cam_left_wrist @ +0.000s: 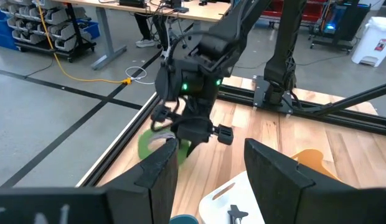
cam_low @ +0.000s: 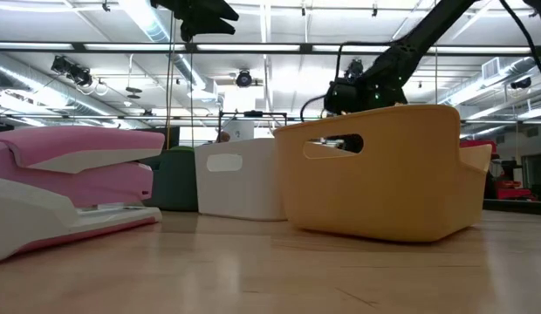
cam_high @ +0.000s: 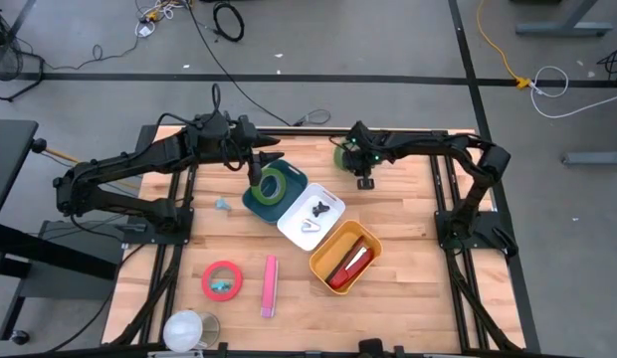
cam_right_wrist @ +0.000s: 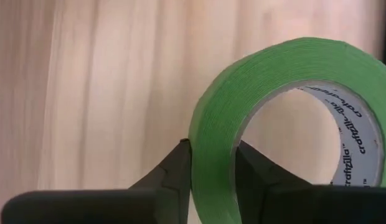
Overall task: Pick and place Stapler, Stapler remover, tape
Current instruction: Put the green tape into the blue bin
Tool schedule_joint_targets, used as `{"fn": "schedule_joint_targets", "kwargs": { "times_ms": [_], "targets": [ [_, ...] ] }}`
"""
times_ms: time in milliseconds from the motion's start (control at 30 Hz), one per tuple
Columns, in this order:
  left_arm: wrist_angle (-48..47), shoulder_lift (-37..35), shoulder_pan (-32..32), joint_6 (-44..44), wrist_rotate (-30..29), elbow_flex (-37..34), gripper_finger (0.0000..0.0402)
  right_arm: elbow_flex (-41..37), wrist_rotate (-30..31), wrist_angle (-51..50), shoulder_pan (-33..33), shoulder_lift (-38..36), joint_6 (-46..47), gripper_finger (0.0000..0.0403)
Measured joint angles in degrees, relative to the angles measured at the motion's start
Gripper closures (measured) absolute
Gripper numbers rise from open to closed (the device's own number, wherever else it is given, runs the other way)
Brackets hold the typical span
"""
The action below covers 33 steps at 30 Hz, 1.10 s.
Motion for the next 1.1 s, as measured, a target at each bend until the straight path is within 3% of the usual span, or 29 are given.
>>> {"fn": "schedule_joint_targets", "kwargs": {
  "times_ms": [667, 1100],
  "targets": [
    [0.07, 0.00, -0.01, 0.00, 0.01, 0.00, 0.0216, 14.24, 0.39, -4.36, 0.00, -10.79, 1.27, 0.0316],
    [0.09, 0.00, -0.01, 0.00, 0.01, 0.00, 0.0216, 15.21, 1.53, -3.66, 2.09, -16.50, 6.25, 0.0316]
  ]
}}
